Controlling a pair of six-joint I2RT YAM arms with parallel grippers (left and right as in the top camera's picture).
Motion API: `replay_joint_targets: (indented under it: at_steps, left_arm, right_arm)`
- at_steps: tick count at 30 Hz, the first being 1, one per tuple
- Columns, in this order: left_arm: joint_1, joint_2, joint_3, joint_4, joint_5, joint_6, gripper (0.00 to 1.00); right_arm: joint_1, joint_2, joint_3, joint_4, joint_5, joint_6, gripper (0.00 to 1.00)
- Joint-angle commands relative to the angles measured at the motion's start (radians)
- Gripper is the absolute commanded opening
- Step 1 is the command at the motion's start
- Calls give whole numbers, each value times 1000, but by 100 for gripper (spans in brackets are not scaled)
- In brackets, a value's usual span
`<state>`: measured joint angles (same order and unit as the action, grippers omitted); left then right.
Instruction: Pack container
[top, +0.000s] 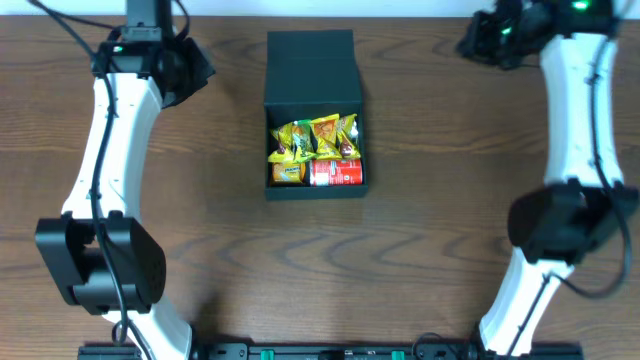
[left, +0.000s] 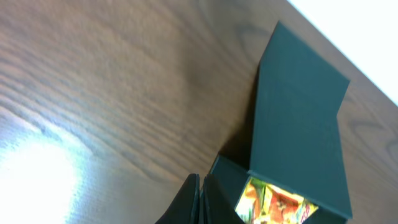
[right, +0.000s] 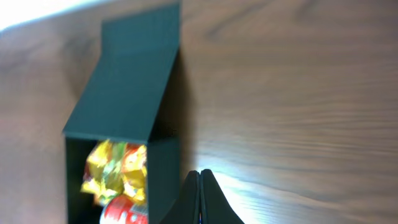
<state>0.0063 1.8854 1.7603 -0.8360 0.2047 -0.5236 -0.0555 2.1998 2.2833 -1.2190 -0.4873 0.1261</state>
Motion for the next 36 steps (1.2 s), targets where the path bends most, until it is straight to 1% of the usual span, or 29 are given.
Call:
replay_joint_targets:
  at_steps: [1, 3, 4, 6, 8, 11, 13, 17, 21, 24, 27, 32, 36]
  left_arm:
    - [-5, 70, -6, -33, 129, -3, 6]
    - [-15, 105, -6, -80, 149, 10, 6]
    - [-26, 113, -7, -95, 134, 32, 6]
    - [-52, 115, -7, -105, 38, 38, 6]
    - [-59, 119, -7, -82, -6, 37, 6]
    - [-41, 154, -7, -19, 57, 21, 6]
    - [-26, 204, -7, 47, 159, -25, 6]
    - [-26, 303, -7, 132, 269, -111, 6]
    - [-27, 373, -7, 177, 301, -181, 6]
    - [-26, 410, -7, 226, 347, -202, 6]
    - [-27, 426, -7, 286, 371, -246, 6]
    - [-27, 446, -7, 375, 407, -326, 6]
    - [-29, 447, -7, 387, 406, -338, 6]
  right_arm:
    - [21, 83, -7, -18, -236, -62, 2]
    - [30, 124, -7, -51, -261, -77, 2]
    - [34, 132, -7, -69, -241, -101, 2]
    - [47, 132, -7, -82, -112, -109, 2]
    - [53, 135, -7, -77, -66, -136, 1]
    - [55, 166, -8, -38, -127, -143, 2]
    - [57, 203, -8, 5, -222, -137, 1]
    - [61, 268, -8, 79, -328, -61, 1]
    - [79, 329, -8, 157, -434, -13, 2]
    - [101, 370, -8, 209, -439, 44, 1]
    - [122, 401, -8, 243, -460, 65, 2]
    - [146, 447, -8, 310, -490, 148, 1]
    - [158, 470, -8, 356, -507, 197, 2]
